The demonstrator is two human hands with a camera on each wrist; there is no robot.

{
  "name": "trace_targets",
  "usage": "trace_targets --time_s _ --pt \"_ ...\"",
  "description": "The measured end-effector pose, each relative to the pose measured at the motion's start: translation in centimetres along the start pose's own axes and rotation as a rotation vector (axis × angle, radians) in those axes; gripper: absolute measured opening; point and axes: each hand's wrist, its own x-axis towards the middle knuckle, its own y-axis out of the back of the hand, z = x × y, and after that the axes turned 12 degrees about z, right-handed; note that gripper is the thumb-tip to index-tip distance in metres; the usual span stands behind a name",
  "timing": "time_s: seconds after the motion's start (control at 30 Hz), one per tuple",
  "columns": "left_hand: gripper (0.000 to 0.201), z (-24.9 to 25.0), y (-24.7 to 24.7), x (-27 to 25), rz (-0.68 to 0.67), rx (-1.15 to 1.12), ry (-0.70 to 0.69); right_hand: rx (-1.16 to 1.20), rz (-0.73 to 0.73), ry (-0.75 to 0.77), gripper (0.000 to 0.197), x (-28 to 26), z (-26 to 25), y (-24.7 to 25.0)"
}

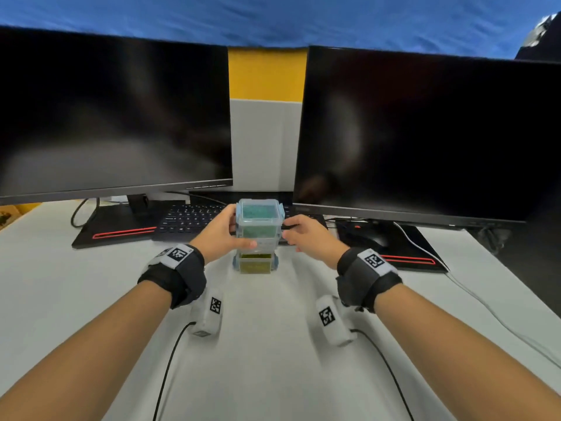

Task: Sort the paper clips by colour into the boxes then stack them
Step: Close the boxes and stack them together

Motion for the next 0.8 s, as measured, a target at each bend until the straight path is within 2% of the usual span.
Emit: trace_targets --time_s 0.17,0.27,0.4,0.6,0.73,0.8 --pt "0.073 -0.8 0.1 1.0 -0.069 -0.033 0.037 0.003 -0.138 0.019 0.062 0.9 0.8 -1.5" --pt "0.076 -1.4 0.8 1.4 -0.122 -0.023 0.053 -0.039 -0.22 0.028 0.065 1.1 1.1 -2.3" --pt "0.073 -1.7 1.1 1.1 -0.209 -0.008 0.083 -0.039 -0.256 0.016 0.063 1.1 1.6 -3.3" --pt "0.073 -1.9 0.6 0.5 -0.227 0.104 0.06 -0.122 -0.242 0.044 0.059 0.9 1.9 -4.0" --pt "0.073 -2.0 0.5 -0.3 -0.21 0.127 0.06 -0.063 -0.226 -0.064 0.063 0.6 2.4 -3.2" --pt "0.074 -2.0 0.5 -0.8 -0.2 0.13 0.062 -0.067 -0.141 -0.11 0.06 0.4 2.5 -2.8"
